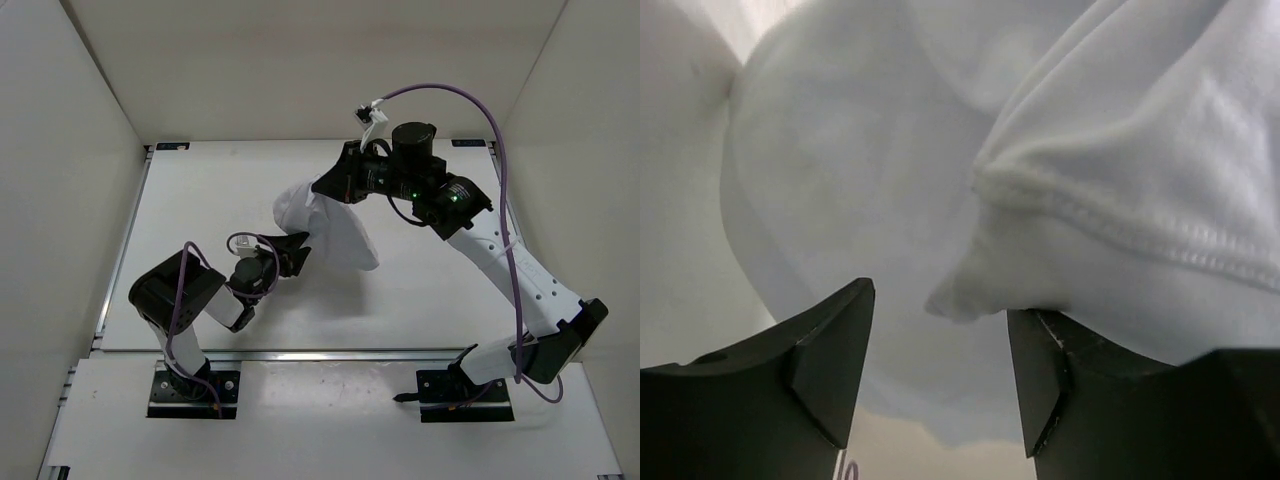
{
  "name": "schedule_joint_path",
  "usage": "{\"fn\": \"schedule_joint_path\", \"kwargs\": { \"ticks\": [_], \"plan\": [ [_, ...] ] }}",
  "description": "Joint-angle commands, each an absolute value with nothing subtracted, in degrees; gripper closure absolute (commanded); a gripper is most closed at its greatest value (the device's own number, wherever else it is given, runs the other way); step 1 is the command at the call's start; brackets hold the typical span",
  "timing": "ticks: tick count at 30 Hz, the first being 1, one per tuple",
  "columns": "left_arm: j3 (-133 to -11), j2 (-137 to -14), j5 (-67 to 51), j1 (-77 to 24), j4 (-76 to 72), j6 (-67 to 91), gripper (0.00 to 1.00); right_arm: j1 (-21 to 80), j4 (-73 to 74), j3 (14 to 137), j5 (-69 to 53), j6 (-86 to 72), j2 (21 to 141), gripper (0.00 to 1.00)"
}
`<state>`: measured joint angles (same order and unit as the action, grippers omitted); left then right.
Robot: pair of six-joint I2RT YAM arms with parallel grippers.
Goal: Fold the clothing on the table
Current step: Flatten the skirt out
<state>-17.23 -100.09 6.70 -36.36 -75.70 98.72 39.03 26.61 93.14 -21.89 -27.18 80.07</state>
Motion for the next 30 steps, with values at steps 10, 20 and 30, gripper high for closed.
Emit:
{"fn": "schedule_joint_path", "kwargs": {
  "ticks": [10, 20, 30],
  "plan": [
    [-21.8, -107.7, 8.6, -31.4, -104.7, 96.9, 0.38, 41.9, 24.1, 97.8, -20.7, -28.4, 80.2, 1.0],
    [-25.7, -108.2, 4.5, -27.2, -106.3, 96.0, 0.44, 42.1, 24.1, 96.9, -20.3, -29.3, 79.2, 0.99],
    [-27.5, -105.8, 2.1, -25.2, -105.9, 96.2, 1.0, 41.9, 23.9, 95.7, -19.7, -29.4, 79.3, 1.0]
  ]
}}
